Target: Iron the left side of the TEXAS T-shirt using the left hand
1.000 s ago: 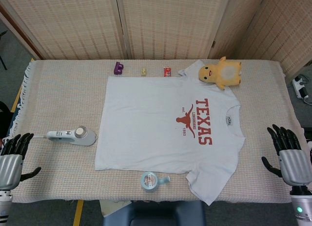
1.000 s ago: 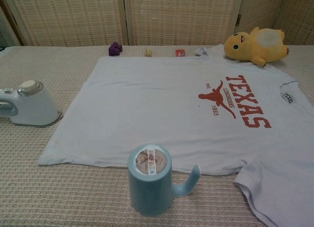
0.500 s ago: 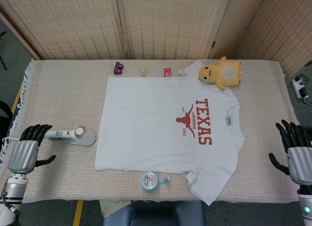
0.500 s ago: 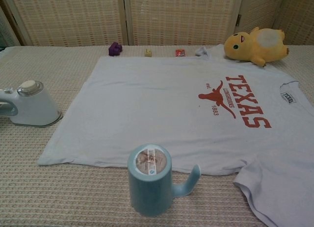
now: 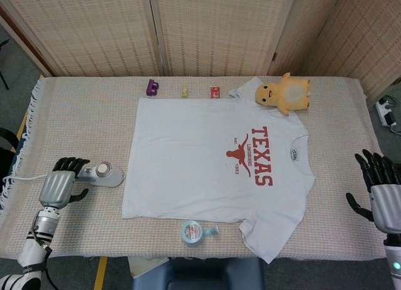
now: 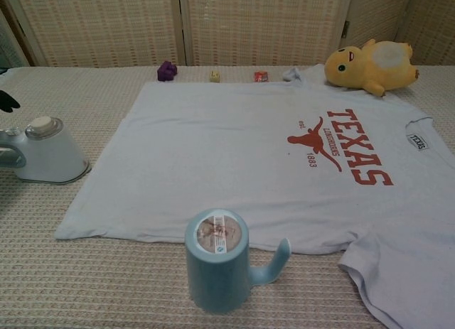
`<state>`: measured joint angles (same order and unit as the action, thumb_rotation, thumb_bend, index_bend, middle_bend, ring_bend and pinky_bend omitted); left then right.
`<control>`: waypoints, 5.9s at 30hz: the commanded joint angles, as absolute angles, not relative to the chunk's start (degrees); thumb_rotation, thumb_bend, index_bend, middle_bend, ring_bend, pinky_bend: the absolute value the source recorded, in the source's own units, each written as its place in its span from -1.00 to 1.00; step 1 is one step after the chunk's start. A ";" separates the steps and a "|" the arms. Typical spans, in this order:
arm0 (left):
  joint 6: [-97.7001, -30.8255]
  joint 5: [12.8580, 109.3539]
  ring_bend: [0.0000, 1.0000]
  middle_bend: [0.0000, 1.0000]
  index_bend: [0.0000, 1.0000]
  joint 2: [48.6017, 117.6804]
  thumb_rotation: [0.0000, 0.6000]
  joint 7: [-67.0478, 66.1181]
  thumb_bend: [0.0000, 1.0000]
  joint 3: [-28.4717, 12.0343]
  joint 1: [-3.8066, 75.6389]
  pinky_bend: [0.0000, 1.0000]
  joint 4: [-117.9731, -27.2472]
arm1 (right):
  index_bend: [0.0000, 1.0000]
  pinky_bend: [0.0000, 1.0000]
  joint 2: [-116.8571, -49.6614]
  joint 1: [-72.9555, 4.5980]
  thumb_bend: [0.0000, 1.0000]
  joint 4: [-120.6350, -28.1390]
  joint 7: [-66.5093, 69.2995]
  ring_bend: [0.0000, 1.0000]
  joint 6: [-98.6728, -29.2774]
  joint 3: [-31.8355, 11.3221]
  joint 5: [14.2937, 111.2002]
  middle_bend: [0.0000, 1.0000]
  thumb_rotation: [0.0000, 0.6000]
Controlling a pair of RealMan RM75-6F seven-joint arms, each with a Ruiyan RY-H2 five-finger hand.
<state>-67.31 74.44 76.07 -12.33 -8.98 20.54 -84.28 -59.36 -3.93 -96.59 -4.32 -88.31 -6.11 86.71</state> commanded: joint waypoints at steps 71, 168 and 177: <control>-64.35 75.80 0.76 1.00 0.98 84.72 1.00 16.13 -0.10 -16.97 32.79 0.52 -70.38 | -1.00 -1.00 -72.80 -22.66 0.92 -83.84 12.87 -1.00 -55.15 5.24 97.09 -0.97 0.04; -47.48 60.75 0.75 1.00 0.98 118.50 1.00 -2.71 -0.10 -26.70 52.32 0.56 -11.52 | -1.00 -1.00 -77.27 -22.40 0.99 -78.33 12.19 -1.00 -61.00 9.36 94.31 -0.97 0.06; -56.50 67.57 0.74 1.00 0.97 110.53 1.00 10.06 -0.11 -21.23 45.28 0.56 -23.16 | -1.00 -1.00 -77.07 -22.29 0.99 -78.48 12.50 -1.00 -61.87 9.46 95.08 -0.97 0.04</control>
